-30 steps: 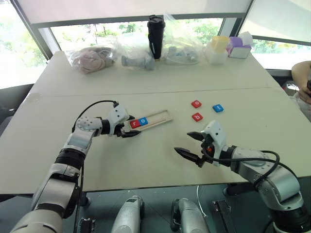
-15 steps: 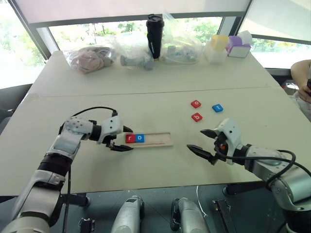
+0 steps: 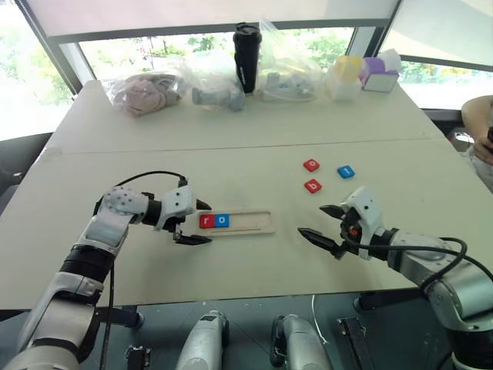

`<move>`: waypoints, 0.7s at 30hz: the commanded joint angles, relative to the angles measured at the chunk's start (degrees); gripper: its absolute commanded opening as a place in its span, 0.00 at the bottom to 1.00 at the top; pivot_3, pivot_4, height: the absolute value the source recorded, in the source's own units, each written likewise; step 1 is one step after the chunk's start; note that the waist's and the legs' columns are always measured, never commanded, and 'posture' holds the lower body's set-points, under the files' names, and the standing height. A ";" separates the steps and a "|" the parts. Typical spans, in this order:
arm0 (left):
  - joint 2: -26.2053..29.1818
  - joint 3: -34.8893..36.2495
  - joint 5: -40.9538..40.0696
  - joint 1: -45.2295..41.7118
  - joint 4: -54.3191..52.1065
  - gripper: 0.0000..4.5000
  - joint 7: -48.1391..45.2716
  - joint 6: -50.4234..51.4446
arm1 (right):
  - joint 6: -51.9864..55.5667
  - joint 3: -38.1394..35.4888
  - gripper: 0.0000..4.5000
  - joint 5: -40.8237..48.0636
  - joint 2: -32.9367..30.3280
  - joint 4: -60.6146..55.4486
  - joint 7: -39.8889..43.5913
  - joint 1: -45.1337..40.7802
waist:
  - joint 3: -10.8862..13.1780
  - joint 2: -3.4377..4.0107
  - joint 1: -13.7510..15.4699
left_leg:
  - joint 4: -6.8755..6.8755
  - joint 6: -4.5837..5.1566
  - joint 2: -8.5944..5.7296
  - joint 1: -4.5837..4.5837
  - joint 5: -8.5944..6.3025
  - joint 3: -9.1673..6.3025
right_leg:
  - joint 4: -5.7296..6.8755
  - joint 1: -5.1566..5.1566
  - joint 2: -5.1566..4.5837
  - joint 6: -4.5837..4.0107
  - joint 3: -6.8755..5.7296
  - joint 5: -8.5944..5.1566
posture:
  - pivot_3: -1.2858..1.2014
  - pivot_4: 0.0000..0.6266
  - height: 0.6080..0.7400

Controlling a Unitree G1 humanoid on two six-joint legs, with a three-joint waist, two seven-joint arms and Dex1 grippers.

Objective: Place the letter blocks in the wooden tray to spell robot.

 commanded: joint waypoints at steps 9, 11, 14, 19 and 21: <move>12.45 11.55 -12.54 8.38 -22.71 0.99 -1.27 20.56 | -13.13 5.32 1.00 -13.45 10.56 29.55 -7.00 -17.56 | 0.05 -0.02 -1.57 | -0.12 0.01 0.18 -0.04 0.01 0.03 | 0.03 -0.19 0.40 -0.04 0.16 0.18 | 0.52 0.24 1.00; 13.23 13.47 -14.04 10.69 -26.81 0.99 0.63 23.34 | -14.77 5.95 1.00 -14.56 11.87 33.45 -6.61 -19.87 | 0.05 -0.02 -1.67 | -0.13 0.01 0.17 -0.04 0.01 0.09 | 0.05 -0.23 0.42 -0.03 0.26 0.18 | 0.52 0.24 1.00; 13.42 16.41 -15.85 14.53 -32.21 0.99 4.31 27.15 | -16.15 6.78 1.00 -15.74 13.32 37.67 -6.04 -22.32 | 0.05 -0.02 -1.62 | -0.13 0.01 0.17 -0.03 0.01 0.13 | 0.07 -0.26 0.43 -0.03 0.31 0.18 | 0.52 0.24 1.00; 12.77 19.07 -17.10 19.22 -36.60 1.00 9.63 30.17 | -17.27 7.30 0.73 -17.77 14.54 40.91 -6.17 -23.87 | 0.05 -0.02 -1.55 | -0.10 0.01 0.17 0.00 0.01 0.14 | 0.11 -0.25 0.44 -0.06 0.34 0.19 | 0.52 0.24 1.00; 12.61 19.24 -17.64 19.66 -37.35 1.00 10.82 30.76 | -17.17 7.60 0.51 -18.25 14.67 40.40 -5.88 -23.73 | 0.05 -0.02 -1.53 | -0.09 0.01 0.17 0.00 0.01 0.13 | 0.11 -0.25 0.46 -0.08 0.34 0.18 | 0.52 0.24 1.00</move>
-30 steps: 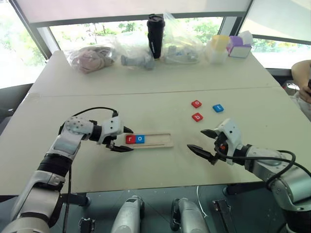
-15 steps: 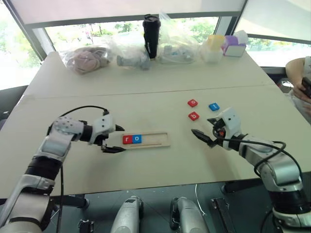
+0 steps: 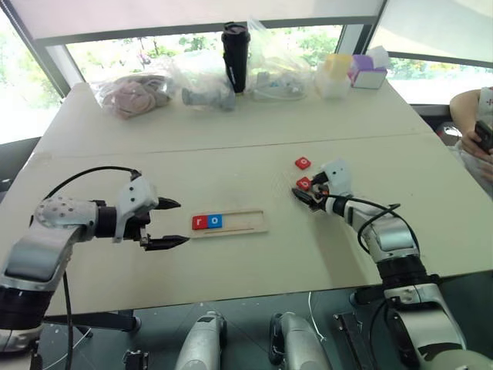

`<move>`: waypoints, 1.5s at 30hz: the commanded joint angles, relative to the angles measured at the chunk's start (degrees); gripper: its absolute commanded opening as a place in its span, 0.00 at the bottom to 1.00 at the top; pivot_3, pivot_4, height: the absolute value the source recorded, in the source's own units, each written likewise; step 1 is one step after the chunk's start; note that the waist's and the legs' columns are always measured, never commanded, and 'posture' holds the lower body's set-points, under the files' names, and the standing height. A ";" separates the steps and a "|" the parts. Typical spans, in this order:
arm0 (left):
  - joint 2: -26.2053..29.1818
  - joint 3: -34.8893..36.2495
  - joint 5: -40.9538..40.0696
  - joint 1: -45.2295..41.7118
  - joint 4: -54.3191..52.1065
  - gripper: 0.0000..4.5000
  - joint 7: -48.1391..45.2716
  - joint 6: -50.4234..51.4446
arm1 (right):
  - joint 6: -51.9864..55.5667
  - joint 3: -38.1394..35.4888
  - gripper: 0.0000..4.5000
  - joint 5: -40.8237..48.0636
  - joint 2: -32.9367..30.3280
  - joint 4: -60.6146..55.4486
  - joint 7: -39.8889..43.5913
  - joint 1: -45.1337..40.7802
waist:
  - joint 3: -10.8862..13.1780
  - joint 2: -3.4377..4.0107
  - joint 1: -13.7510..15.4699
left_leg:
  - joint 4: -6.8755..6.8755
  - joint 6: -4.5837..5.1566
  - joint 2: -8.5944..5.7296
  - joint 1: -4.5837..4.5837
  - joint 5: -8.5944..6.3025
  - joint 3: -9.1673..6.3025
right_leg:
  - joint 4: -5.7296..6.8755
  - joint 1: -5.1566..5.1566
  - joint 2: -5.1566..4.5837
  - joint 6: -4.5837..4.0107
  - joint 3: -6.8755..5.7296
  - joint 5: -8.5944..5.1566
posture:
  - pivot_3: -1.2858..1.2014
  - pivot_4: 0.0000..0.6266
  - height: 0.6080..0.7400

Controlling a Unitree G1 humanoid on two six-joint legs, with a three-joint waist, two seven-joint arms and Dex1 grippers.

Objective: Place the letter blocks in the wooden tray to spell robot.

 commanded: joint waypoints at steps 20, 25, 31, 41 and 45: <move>0.03 0.35 -5.38 -1.79 -4.70 1.00 3.75 3.54 | 55.18 -10.39 0.26 0.10 14.77 -54.96 -22.47 10.79 | 0.00 0.04 0.06 | -0.02 -0.02 0.39 -0.03 -0.01 0.01 | 0.11 -0.24 0.23 -0.43 0.09 0.02 | 0.52 0.24 1.00; 0.69 -0.07 -5.79 -1.91 -4.91 1.00 2.98 4.45 | 63.64 -8.02 0.26 -2.98 21.56 -59.92 -28.25 11.61 | -0.01 0.04 -0.01 | -0.05 -0.02 0.52 -0.08 0.00 0.12 | 0.10 -0.35 0.33 -0.45 0.11 0.04 | 0.52 0.24 1.00; 0.54 -0.67 -5.65 -2.44 -4.44 1.00 3.39 4.51 | 64.76 -7.89 0.26 -2.54 23.54 -59.04 -28.15 13.03 | -0.01 0.04 0.00 | -0.05 -0.02 0.55 -0.09 0.00 0.37 | 0.09 -0.43 0.34 -0.46 0.23 0.05 | 0.52 0.24 1.00; 0.54 -0.91 -5.50 -1.48 -4.73 1.00 4.09 4.50 | 64.76 -6.86 0.99 1.09 19.96 -60.31 -23.63 12.85 | -0.01 0.04 -0.17 | -0.07 -0.02 0.62 -0.09 -0.01 0.44 | 0.09 -0.50 0.38 -0.47 0.28 0.05 | 0.52 0.24 1.00; 1.76 -0.21 -5.72 -1.06 -4.43 1.00 3.16 4.49 | 60.48 -5.34 0.99 7.66 1.73 -62.55 -10.73 10.99 | 0.04 0.10 -0.02 | -0.06 -0.03 0.61 -0.12 -0.01 0.56 | -0.04 -0.50 0.33 -0.49 0.38 0.05 | 0.52 0.24 1.00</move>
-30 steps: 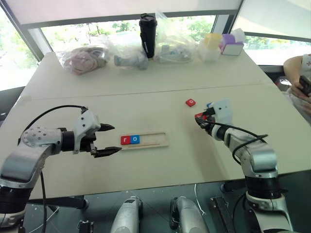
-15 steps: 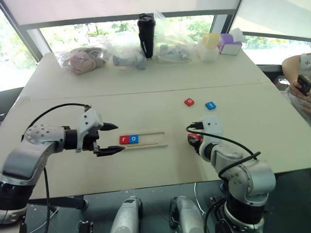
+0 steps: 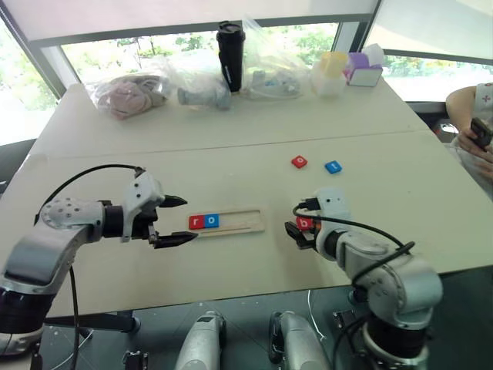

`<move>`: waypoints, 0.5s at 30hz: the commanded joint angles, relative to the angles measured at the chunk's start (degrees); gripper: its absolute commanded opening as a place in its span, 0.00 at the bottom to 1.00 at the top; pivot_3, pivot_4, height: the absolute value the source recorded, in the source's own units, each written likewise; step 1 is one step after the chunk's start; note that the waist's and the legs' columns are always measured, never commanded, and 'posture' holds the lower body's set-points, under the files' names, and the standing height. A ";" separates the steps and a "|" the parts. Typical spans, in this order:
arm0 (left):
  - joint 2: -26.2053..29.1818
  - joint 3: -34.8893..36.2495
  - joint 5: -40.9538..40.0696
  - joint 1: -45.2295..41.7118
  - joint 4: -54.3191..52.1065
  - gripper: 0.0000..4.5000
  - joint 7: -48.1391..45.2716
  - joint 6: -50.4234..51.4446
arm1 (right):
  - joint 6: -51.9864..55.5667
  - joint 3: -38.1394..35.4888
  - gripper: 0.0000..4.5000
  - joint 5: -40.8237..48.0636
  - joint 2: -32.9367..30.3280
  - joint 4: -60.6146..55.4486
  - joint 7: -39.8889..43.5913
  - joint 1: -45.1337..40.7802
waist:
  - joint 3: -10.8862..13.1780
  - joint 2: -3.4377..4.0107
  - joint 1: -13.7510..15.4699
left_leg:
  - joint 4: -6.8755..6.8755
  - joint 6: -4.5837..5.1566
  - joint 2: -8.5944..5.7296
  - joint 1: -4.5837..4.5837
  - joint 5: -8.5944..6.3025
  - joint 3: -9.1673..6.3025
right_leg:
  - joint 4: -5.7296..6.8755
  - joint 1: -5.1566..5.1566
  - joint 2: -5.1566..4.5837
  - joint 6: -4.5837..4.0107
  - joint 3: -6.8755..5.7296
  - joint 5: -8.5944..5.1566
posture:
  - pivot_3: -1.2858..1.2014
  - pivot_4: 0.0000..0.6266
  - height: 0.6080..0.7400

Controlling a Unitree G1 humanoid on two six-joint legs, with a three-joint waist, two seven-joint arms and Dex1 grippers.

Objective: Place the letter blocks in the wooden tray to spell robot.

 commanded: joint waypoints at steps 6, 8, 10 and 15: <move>3.39 0.81 -0.69 -1.19 -0.05 1.00 -3.68 -1.39 | -44.83 -3.64 0.99 8.28 -33.74 9.83 46.61 8.82 | -0.01 -0.13 0.19 | -0.10 0.00 -0.03 0.00 -0.03 0.05 | -0.27 0.09 0.00 0.03 0.00 -0.02 | 0.52 0.24 1.00; 3.68 0.48 -0.36 -1.71 0.08 1.00 -4.09 -1.63 | -56.05 -0.43 0.99 4.67 -37.02 17.50 52.06 10.51 | 0.01 -0.18 0.13 | -0.10 0.00 -0.01 0.00 -0.06 0.07 | -0.29 0.09 0.05 0.04 0.00 -0.03 | 0.52 0.24 1.00; 3.67 0.35 -0.37 -2.12 -0.28 1.00 -4.13 -1.36 | -68.80 4.09 0.99 -1.48 -37.61 28.27 54.18 8.79 | 0.03 -0.23 -0.28 | -0.04 -0.01 -0.02 0.04 -0.06 0.19 | -0.27 0.09 0.07 0.04 0.03 -0.01 | 0.52 0.24 1.00; 3.62 1.21 -0.99 -0.57 -2.20 1.00 -3.46 -0.33 | -83.44 9.41 0.99 -5.66 -32.02 49.27 57.71 -1.91 | 0.07 -0.26 -1.17 | 0.12 -0.01 0.07 0.07 -0.05 0.36 | -0.20 0.06 0.07 -0.05 0.03 0.05 | 0.52 0.24 1.00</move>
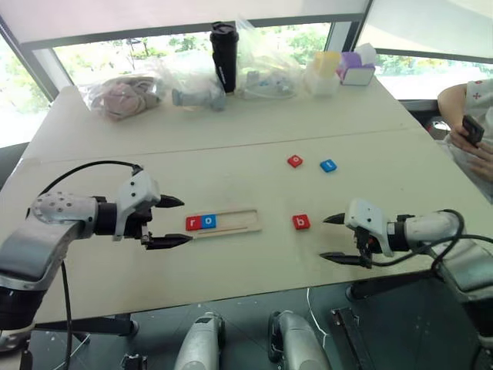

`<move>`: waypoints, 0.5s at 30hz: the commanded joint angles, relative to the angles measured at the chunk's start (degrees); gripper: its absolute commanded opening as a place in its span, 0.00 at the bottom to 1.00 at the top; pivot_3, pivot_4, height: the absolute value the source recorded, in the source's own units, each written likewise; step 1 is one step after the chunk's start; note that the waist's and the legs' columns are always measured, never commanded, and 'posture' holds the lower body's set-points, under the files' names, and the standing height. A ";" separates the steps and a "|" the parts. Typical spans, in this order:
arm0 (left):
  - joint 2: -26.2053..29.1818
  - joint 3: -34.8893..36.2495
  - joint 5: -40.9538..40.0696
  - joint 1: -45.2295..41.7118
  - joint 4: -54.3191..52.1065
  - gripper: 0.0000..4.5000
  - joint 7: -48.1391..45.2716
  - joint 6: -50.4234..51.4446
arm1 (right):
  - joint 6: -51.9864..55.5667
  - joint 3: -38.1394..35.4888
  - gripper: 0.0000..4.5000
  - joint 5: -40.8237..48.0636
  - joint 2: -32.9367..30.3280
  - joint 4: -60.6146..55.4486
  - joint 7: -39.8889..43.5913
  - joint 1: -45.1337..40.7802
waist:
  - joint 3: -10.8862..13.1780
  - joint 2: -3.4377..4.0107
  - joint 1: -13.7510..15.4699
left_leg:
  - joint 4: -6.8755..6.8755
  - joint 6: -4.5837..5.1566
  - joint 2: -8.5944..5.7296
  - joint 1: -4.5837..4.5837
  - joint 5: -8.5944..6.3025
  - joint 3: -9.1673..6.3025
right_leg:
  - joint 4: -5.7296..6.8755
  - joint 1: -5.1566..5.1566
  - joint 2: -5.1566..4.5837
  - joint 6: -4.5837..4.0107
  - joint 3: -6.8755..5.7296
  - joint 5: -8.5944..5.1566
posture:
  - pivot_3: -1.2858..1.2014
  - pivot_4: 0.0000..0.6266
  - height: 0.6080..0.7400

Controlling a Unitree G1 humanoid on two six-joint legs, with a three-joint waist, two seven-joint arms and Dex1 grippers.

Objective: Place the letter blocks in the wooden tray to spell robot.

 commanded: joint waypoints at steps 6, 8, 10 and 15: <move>0.72 2.75 -1.51 3.12 -3.17 1.00 1.66 0.78 | -12.30 2.74 0.99 -2.83 5.38 16.10 4.94 -10.73 | 0.02 -0.05 0.13 | -0.11 0.01 0.05 -0.01 0.00 -0.06 | 0.14 -0.08 0.14 0.16 0.01 0.14 | 0.52 0.24 1.00; 0.66 3.25 -1.75 4.18 -3.69 1.00 2.23 0.90 | -11.32 3.23 0.99 -2.23 6.22 17.80 6.81 -12.18 | 0.03 -0.05 0.27 | -0.12 0.01 0.07 -0.01 0.00 -0.08 | 0.13 -0.07 0.17 0.17 0.01 0.15 | 0.52 0.24 1.00; 0.54 3.40 -1.96 4.89 -3.99 1.00 2.67 0.90 | -10.63 3.40 0.99 -2.09 6.92 19.01 7.83 -13.15 | 0.03 -0.05 0.38 | -0.10 0.01 0.08 0.00 0.00 -0.07 | 0.13 -0.07 0.17 0.13 0.01 0.14 | 0.52 0.24 1.00; 0.05 3.00 -2.18 5.48 -4.17 1.00 3.60 0.87 | -11.18 3.68 0.80 -2.27 9.47 21.66 9.05 -15.16 | 0.02 -0.05 0.95 | 0.01 0.00 0.16 0.02 0.01 -0.05 | 0.14 -0.06 0.24 -0.17 0.01 0.14 | 0.52 0.24 1.00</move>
